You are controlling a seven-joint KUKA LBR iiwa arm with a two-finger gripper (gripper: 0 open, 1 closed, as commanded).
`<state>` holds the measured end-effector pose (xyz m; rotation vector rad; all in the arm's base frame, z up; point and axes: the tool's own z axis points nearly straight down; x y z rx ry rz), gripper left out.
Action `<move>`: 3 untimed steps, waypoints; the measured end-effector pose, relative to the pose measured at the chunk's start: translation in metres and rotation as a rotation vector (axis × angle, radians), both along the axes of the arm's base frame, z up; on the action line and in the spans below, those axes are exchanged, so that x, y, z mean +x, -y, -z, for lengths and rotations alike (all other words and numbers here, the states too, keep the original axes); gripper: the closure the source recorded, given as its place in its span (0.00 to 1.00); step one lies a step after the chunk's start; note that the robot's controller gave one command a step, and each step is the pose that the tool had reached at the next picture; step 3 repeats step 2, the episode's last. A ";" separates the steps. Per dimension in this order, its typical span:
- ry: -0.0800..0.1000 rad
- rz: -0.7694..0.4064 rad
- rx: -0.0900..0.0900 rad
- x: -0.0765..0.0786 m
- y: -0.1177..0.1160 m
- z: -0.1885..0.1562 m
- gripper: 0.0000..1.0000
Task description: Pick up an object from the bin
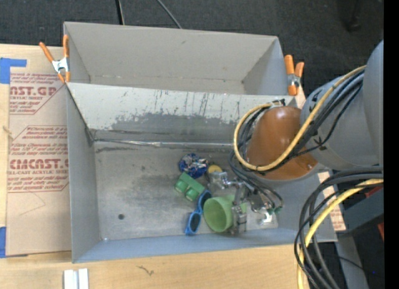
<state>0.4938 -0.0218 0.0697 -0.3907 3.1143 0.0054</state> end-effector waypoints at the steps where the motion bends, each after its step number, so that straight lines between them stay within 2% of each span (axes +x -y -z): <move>1: -0.003 0.007 -0.003 -0.001 0.004 0.000 1.00; 2: 0.007 0.044 -0.004 0.027 -0.001 -0.154 1.00; 3: 0.007 0.044 -0.004 0.027 -0.001 -0.154 1.00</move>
Offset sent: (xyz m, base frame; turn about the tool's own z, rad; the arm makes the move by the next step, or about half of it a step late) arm 0.0000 0.0000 0.0000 0.0000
